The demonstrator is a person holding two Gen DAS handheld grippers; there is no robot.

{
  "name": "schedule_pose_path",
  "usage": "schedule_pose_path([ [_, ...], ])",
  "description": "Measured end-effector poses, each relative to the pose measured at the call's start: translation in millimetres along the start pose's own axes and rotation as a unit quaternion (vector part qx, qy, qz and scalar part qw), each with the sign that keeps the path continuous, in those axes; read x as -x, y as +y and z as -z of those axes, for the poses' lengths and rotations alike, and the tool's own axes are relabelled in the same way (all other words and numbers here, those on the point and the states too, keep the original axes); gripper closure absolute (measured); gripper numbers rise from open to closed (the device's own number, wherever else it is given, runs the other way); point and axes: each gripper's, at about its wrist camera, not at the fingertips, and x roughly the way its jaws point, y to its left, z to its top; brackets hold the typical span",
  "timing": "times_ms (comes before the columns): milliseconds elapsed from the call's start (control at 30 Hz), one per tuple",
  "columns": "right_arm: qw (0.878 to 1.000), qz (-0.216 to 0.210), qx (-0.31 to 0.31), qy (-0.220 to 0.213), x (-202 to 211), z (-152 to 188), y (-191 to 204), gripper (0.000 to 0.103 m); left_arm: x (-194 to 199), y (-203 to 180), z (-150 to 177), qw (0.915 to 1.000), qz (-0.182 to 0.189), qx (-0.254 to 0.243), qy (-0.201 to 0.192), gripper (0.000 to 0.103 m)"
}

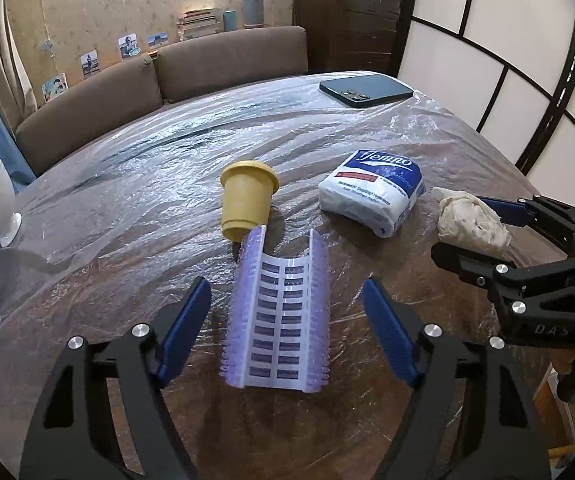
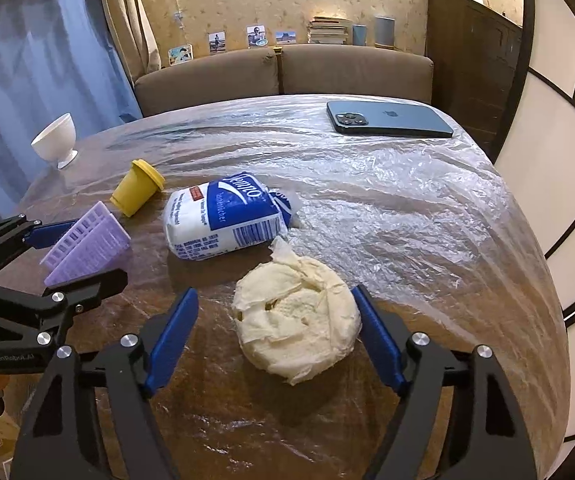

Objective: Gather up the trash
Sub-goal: 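Grasp the other purple curler with the left tool while the right tool grasps the crumpled tissue, then carry the purple curler and crumpled tissue over the white bin with both tools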

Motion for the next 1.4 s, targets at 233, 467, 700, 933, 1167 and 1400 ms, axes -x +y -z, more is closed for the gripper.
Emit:
schedule_pose_path([
  [233, 1.0, 0.011, 0.01, -0.001, -0.5, 1.2, 3.1, 0.035, -3.3, 2.3, -0.4, 1.0, 0.005, 0.004, 0.005, 0.039],
  [467, 0.999, 0.026, 0.026, -0.003, 0.4, 3.0, 6.9, 0.05, -3.1, 2.6, 0.2, 1.0, 0.003, 0.001, 0.004, 0.058],
  [700, 1.0, 0.015, 0.012, -0.008, 6.0, 3.9, 3.7, 0.052, 4.0, 2.2, 3.6, 1.0, -0.001, 0.001, -0.006, 0.059],
  [933, 1.0, -0.004, 0.002, -0.007, 16.8, 2.2, 2.7, 0.052, 12.4, 2.2, 6.7, 0.9999, -0.007, 0.005, -0.012, 0.059],
  [1167, 1.0, -0.024, -0.006, -0.001, 26.4, 5.0, 6.2, 0.052, 19.2, 4.2, 12.0, 0.9997, -0.008, 0.018, -0.013, 0.059],
  [1400, 0.999, -0.038, -0.001, -0.002, 36.7, 11.3, 16.4, 0.052, 26.1, 9.3, 21.1, 0.9992, -0.004, 0.037, -0.013, 0.059],
])
